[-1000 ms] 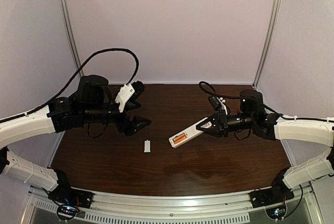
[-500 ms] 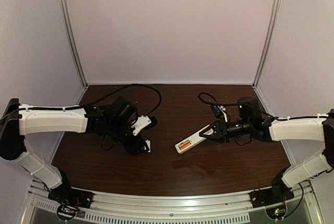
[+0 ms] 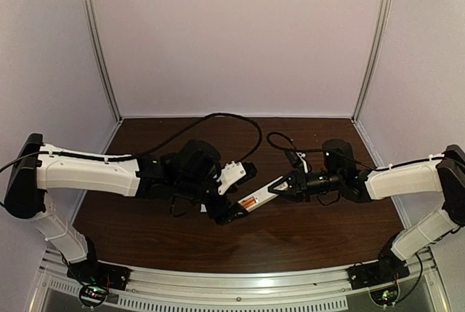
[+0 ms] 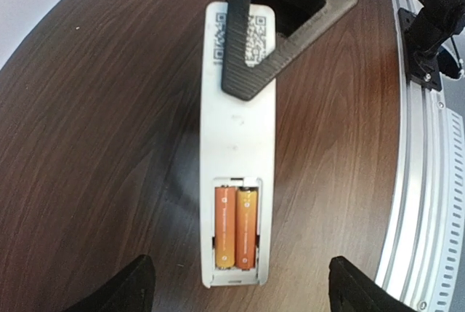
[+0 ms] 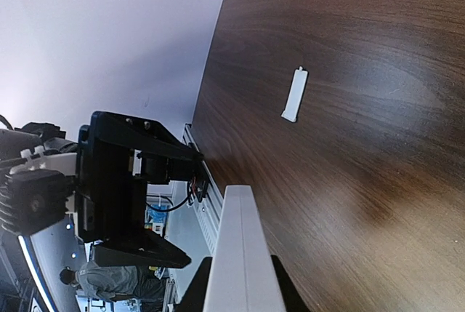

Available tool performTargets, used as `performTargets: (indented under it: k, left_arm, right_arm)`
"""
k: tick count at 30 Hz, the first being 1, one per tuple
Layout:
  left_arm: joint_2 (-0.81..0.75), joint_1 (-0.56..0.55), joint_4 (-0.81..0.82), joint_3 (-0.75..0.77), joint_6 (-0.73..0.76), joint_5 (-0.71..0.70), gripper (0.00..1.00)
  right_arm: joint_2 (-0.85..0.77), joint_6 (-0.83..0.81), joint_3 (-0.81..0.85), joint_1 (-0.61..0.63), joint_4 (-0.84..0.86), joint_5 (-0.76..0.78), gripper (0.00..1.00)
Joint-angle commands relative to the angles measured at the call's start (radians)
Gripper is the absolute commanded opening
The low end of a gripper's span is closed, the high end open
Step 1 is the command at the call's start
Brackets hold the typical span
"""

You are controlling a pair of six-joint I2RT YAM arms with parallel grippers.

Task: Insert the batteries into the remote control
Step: Pass from the right arm to the left

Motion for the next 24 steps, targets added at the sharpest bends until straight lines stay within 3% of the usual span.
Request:
performTargets:
  k: [1,13,20,24]
  left_arm:
    - [0.06,-0.015,0.05,0.05,-0.009,-0.046,0.83]
    - [0.15,-0.026,0.026,0.118,0.037,-0.126,0.61]
    - [0.19,-0.05,0.023,0.173,0.054,-0.148,0.58]
    - [0.206,-0.05,0.023,0.195,0.057,-0.152,0.49]
  right_arm:
    - [0.005,0.043,-0.001,0.021,0.09,0.016,0.0]
    - [0.019,0.09,-0.009,0.045,0.147,0.009,0.0]
    - [0.045,0.104,-0.005,0.055,0.17,0.015,0.0]
    - [0.051,0.106,-0.007,0.059,0.176,0.014,0.0]
